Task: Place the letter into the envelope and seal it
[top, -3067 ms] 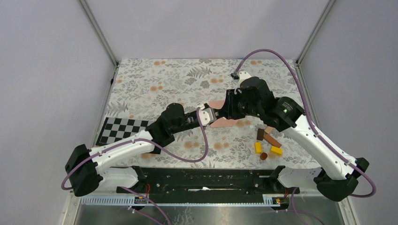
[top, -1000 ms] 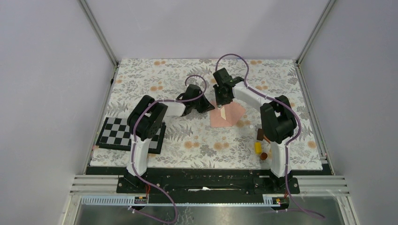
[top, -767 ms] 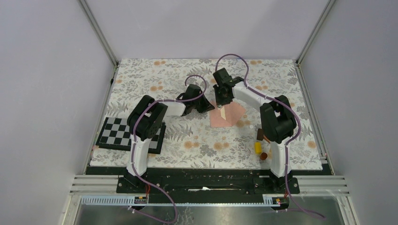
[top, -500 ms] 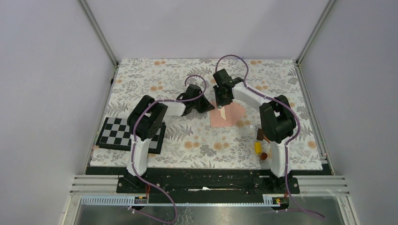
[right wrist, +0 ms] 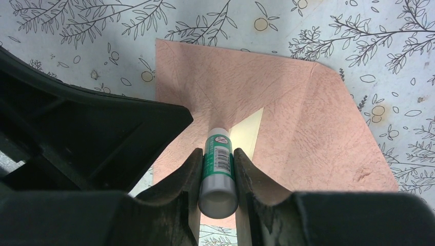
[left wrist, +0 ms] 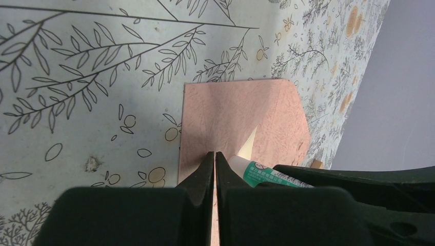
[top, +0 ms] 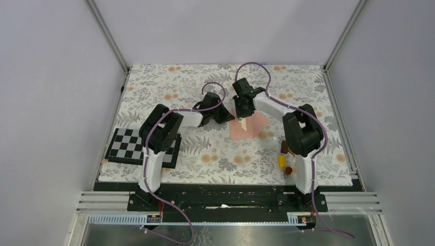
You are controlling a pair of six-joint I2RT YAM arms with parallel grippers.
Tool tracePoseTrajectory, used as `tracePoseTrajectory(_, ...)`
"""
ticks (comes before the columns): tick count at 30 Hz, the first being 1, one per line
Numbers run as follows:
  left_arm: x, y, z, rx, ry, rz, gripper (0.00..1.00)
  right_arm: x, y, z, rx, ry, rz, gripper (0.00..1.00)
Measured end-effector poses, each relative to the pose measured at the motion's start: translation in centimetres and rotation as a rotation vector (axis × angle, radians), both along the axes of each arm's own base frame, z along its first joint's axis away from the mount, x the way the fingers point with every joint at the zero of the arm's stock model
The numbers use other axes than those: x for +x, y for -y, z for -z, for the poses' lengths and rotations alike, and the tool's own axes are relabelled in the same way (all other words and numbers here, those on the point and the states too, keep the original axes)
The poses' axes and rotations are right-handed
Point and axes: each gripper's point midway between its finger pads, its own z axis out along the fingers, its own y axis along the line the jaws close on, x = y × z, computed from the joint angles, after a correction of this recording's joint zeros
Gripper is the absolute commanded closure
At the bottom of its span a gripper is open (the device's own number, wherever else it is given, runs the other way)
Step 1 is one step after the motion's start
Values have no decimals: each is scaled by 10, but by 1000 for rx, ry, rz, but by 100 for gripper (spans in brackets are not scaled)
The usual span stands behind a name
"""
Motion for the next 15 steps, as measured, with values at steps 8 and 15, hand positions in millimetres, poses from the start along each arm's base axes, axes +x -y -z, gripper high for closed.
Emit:
tracePoseTrajectory(8,0,0,0,-4,-8,-7,100,-1,-1,0,-11,6,-12,100)
tracePoseTrajectory(15,0,0,0,-6,-12,-13,100,-3,-3,0,-26,11,-31,100)
